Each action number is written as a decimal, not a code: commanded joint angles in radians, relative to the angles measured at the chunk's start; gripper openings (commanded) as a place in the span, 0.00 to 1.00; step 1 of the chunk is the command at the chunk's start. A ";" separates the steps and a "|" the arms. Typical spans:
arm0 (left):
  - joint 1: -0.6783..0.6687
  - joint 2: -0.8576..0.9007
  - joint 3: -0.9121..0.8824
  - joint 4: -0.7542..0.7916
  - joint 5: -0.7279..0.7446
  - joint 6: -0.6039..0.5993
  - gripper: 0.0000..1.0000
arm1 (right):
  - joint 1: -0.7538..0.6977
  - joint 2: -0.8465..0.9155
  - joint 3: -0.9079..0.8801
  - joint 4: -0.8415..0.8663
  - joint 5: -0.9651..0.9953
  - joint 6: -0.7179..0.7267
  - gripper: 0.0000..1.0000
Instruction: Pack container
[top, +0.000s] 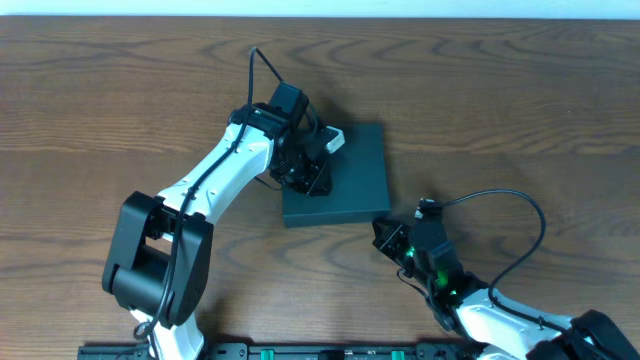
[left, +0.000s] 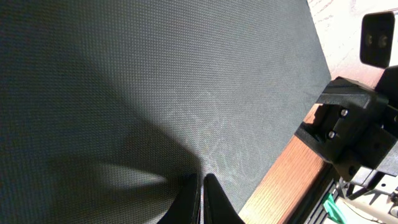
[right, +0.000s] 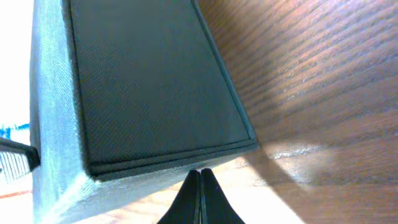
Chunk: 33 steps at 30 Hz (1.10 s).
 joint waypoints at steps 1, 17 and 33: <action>-0.009 0.023 -0.017 -0.022 -0.075 -0.004 0.06 | 0.004 0.006 -0.001 0.013 0.063 0.016 0.01; 0.159 -0.427 0.050 -0.151 -0.105 -0.091 0.06 | 0.006 -0.352 0.076 -0.380 -0.383 -0.235 0.02; 0.289 -0.953 0.050 -0.295 -0.164 -0.117 0.06 | 0.002 -0.603 0.873 -1.548 -0.018 -1.002 0.01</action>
